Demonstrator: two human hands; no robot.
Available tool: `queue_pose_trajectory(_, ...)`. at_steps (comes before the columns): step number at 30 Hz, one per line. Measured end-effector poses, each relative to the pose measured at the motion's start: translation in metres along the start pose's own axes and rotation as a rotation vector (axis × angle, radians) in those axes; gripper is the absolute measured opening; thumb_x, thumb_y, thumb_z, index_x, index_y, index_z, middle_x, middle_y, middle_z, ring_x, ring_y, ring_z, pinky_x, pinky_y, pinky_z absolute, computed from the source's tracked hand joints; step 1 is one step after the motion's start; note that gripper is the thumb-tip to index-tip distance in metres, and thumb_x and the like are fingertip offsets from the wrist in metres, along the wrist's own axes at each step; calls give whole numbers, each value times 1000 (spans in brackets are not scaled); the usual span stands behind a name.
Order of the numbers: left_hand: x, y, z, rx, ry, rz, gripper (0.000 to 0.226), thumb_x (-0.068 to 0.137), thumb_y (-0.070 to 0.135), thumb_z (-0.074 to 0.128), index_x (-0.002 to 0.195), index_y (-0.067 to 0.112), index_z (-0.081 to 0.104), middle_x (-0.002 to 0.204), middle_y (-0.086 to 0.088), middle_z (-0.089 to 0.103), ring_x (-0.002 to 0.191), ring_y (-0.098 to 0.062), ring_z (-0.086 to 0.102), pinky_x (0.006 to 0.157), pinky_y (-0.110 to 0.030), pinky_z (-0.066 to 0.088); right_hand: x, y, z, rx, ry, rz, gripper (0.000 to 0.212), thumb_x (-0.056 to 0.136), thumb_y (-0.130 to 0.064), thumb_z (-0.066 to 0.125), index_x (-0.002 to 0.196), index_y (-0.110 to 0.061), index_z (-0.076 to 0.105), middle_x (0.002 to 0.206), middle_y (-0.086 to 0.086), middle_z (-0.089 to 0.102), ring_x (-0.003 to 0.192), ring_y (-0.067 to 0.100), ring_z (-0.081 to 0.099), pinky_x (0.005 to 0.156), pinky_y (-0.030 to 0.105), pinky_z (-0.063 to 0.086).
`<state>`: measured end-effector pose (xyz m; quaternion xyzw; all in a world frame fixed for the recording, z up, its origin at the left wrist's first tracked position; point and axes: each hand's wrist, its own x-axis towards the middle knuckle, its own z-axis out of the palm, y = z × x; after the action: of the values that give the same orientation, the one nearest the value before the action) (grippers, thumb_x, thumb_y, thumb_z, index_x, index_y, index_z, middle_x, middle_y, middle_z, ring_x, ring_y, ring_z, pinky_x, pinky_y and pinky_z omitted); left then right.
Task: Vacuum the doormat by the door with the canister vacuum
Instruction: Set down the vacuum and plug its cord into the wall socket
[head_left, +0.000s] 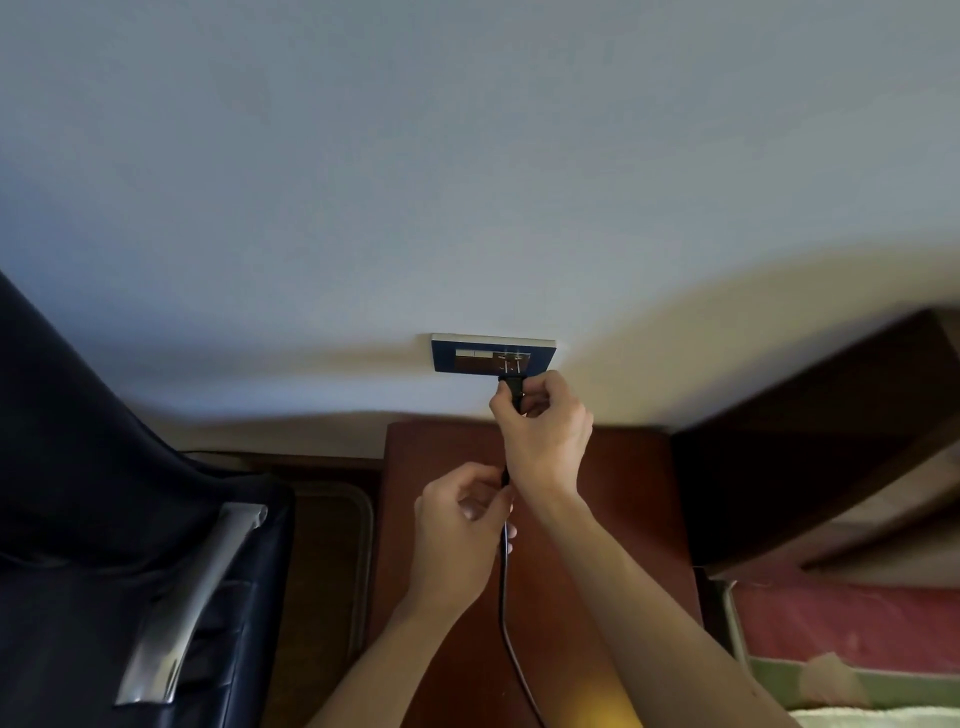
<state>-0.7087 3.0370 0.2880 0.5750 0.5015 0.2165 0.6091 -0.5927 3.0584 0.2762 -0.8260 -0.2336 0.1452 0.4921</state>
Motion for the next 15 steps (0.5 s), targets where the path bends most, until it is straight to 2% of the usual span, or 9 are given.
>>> queue_pose_trajectory(3, 2, -2, -1, 2, 7, 1, 9, 89, 7, 70, 91, 15, 72, 75, -4, 72, 64, -21, 71, 60, -50, 61, -1, 0, 1, 18, -2, -17, 23, 81, -23, 75, 69, -20, 55, 59, -7, 56, 54, 11, 49, 53, 16, 36)
queue_pose_trajectory(6, 3, -4, -1, -8, -1, 6, 9, 90, 7, 69, 91, 15, 72, 75, -4, 72, 64, -23, 71, 60, -50, 61, -2, 0, 2, 31, 7, -24, 22, 81, -23, 75, 69, -21, 56, 60, -7, 56, 55, 10, 48, 54, 15, 35)
queue_pose_trajectory(15, 5, -9, -2, -27, -26, 24, 12, 89, 7, 69, 92, 18, 72, 76, -3, 72, 64, -23, 71, 64, -51, 61, -4, 1, 5, 65, 48, -13, 17, 81, -23, 74, 74, -16, 61, 60, -9, 56, 56, 10, 49, 59, 32, 45)
